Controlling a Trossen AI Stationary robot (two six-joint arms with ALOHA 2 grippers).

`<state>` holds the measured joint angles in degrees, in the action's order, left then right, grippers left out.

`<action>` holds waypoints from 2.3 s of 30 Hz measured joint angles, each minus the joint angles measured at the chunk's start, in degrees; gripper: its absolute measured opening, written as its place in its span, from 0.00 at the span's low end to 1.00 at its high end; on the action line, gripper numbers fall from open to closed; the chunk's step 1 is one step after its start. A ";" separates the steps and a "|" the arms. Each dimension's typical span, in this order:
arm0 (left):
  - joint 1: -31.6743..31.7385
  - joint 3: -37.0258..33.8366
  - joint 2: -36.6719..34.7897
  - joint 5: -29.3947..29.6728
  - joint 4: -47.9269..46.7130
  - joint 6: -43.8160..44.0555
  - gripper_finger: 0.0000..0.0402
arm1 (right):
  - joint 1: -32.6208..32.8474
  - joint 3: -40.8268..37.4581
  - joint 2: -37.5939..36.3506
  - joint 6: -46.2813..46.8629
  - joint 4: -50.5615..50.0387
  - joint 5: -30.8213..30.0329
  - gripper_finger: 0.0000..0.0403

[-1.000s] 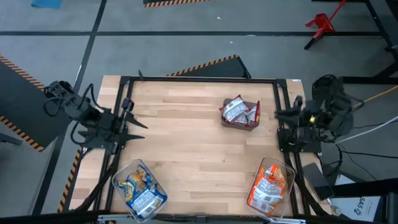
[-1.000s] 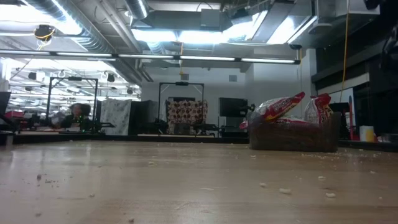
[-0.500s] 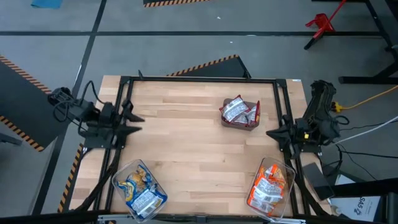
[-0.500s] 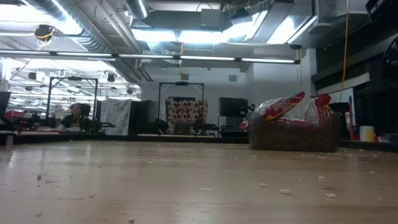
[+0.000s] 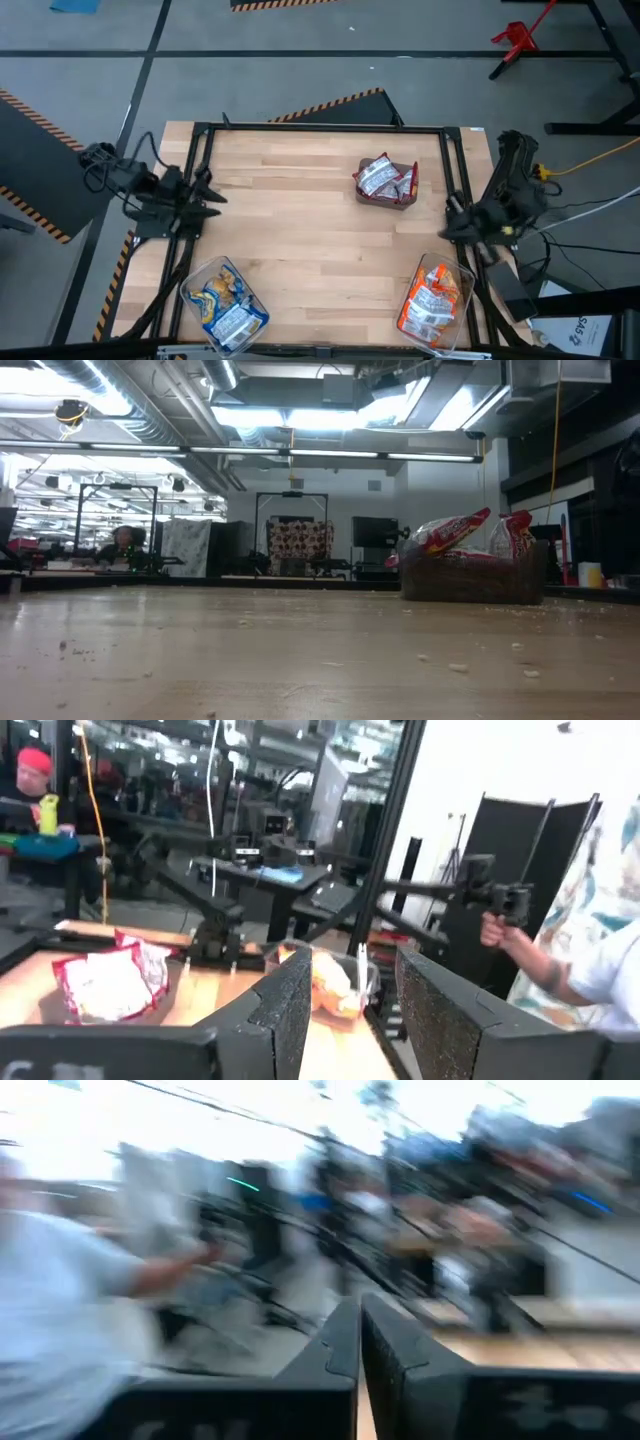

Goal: Sort Maruchan noodles
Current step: Return to Home Position

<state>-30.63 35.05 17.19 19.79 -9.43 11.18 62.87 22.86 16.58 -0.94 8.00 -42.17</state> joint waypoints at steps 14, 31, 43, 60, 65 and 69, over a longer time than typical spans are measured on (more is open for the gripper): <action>0.00 -13.65 -16.94 13.23 -0.78 1.59 0.35 | 0.09 0.85 -16.30 -7.46 -9.41 8.75 0.00; 0.04 -34.60 -16.76 4.49 24.26 0.94 0.35 | 0.09 -20.34 -16.24 -0.62 6.85 8.57 0.00; 0.04 -34.60 -17.03 5.31 19.36 1.37 0.35 | -3.09 -22.37 -16.22 -1.88 4.80 9.57 0.00; 0.04 -34.60 -17.03 10.93 13.57 -2.48 0.35 | -15.85 -22.33 -15.83 -2.26 -3.60 9.57 0.00; 0.04 -34.60 -17.02 13.83 13.57 -4.21 0.35 | -20.01 -22.33 -15.67 -5.60 -3.64 5.29 0.00; 0.04 -34.60 -17.04 14.01 13.57 -4.29 0.35 | -22.83 -22.33 -15.67 -5.52 -3.67 5.17 0.00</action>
<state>-30.59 0.45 0.15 33.80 4.14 6.90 40.04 0.54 0.91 -6.47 4.34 -36.99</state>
